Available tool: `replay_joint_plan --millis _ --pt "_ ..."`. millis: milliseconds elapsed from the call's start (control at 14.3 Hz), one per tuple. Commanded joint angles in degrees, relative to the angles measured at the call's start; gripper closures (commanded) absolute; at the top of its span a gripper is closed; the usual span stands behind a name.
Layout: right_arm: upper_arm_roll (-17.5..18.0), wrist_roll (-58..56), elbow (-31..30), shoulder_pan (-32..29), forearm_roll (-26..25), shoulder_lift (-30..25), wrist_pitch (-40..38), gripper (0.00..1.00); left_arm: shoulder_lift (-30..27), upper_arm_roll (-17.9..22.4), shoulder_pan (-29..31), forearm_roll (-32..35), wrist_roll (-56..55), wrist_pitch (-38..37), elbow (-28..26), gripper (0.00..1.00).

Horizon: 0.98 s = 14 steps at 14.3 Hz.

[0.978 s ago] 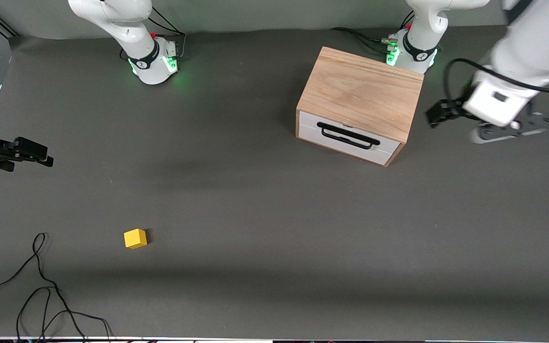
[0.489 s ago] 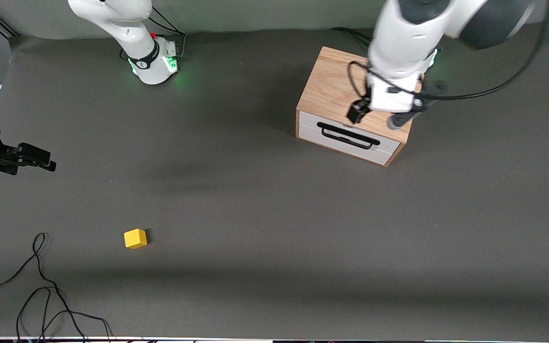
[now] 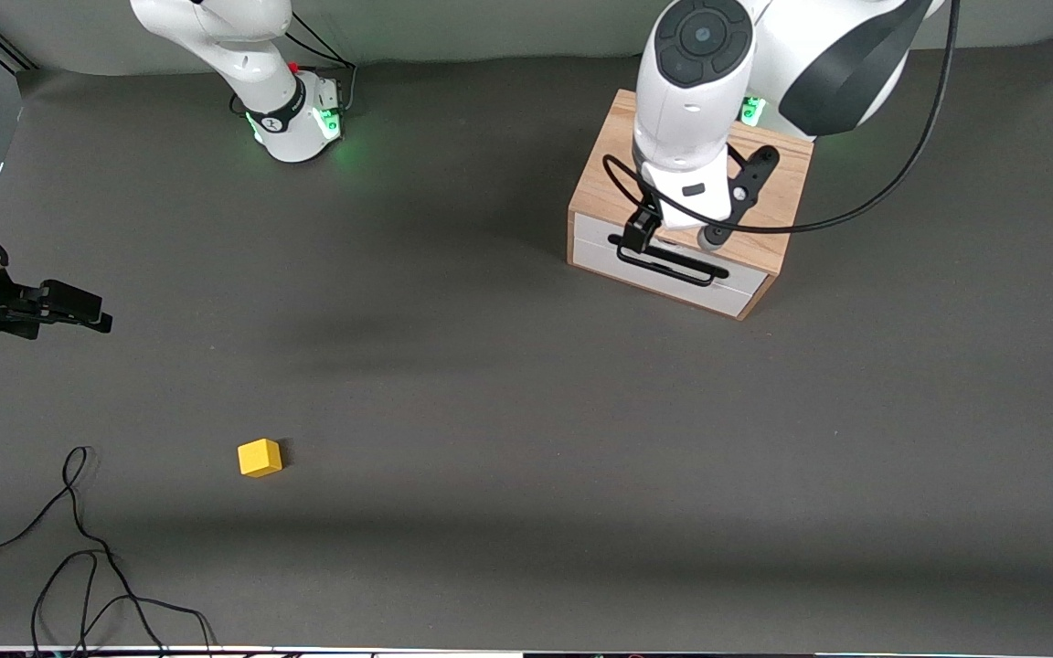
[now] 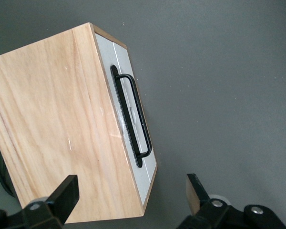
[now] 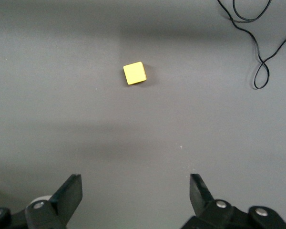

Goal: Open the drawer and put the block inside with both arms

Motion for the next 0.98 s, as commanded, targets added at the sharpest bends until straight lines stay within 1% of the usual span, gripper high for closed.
replay_joint_plan --millis 0,140,210,489,629,769,908 --pt "0.0 1.4 1.1 2.0 -1.3 1.1 0.8 0.00 2.9 0.4 0.0 1.0 -1.3 0.3 0.4 0.00" --pt "0.0 1.4 1.3 2.3 -3.0 2.4 0.8 0.00 5.0 0.4 0.4 2.0 -1.4 2.6 -1.2 0.00" --pt "0.0 1.4 1.1 2.3 -3.0 3.3 2.0 0.00 5.6 0.4 0.4 2.0 -1.4 4.0 -2.6 0.00" --pt "0.0 1.4 1.3 2.7 -3.1 7.3 7.1 0.00 6.0 0.4 0.5 2.0 -1.4 12.6 -10.7 0.00" --pt "0.1 1.4 1.3 2.9 -3.1 8.3 9.1 0.00 6.0 0.7 0.8 2.0 -1.7 16.1 -14.5 0.00" --pt "0.0 1.3 1.7 2.9 -3.1 9.3 9.9 0.00 6.4 0.7 0.8 2.1 -1.7 17.4 -16.3 0.00" --pt "0.1 0.9 2.9 2.8 -3.0 10.3 9.9 0.00 7.5 0.8 0.9 2.8 -1.7 18.2 -16.8 0.00"
